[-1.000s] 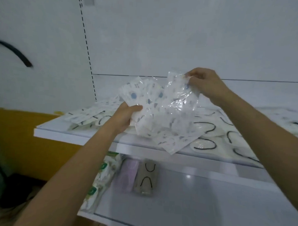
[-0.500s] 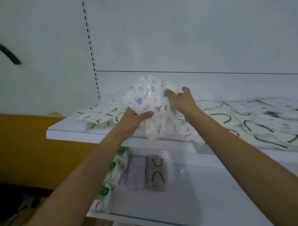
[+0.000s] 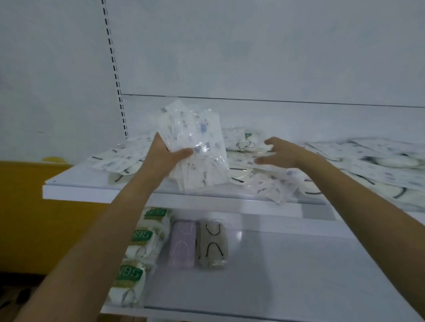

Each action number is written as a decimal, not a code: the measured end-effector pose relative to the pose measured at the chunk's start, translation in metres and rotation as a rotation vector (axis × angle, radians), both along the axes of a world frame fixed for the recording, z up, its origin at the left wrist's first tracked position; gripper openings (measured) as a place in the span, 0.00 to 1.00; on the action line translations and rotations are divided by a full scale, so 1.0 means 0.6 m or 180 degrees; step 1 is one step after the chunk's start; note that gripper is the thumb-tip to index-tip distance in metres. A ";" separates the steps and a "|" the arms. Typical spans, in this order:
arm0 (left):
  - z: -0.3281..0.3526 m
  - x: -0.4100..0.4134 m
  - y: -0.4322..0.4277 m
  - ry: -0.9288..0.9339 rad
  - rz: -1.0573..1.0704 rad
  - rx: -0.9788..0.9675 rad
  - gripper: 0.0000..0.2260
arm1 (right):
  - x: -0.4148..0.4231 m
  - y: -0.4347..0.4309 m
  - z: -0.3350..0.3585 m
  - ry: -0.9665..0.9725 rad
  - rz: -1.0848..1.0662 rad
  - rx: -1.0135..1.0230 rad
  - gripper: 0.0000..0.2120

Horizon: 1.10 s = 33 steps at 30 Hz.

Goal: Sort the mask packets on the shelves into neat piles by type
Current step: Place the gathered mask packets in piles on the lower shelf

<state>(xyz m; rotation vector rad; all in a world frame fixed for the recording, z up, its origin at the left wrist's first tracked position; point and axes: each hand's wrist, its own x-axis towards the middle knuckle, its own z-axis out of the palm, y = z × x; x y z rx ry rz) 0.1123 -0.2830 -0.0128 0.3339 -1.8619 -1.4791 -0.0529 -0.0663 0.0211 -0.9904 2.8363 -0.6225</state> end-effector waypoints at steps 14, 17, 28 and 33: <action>-0.016 0.005 0.025 -0.0300 0.0021 -0.1042 0.28 | -0.030 0.056 0.005 0.0265 -0.0139 -0.0407 0.17; -0.012 0.005 0.038 -0.0276 -0.0030 -0.0971 0.27 | -0.034 0.078 0.022 0.0517 -0.0261 -0.0626 0.15; 0.007 -0.007 0.079 0.0006 -0.0687 -0.0037 0.19 | 0.088 0.042 0.123 0.0277 0.0977 -0.2122 0.17; 0.001 -0.003 0.090 0.0079 -0.0286 -0.0578 0.22 | 0.080 -0.067 0.053 0.0463 0.1330 -0.1827 0.15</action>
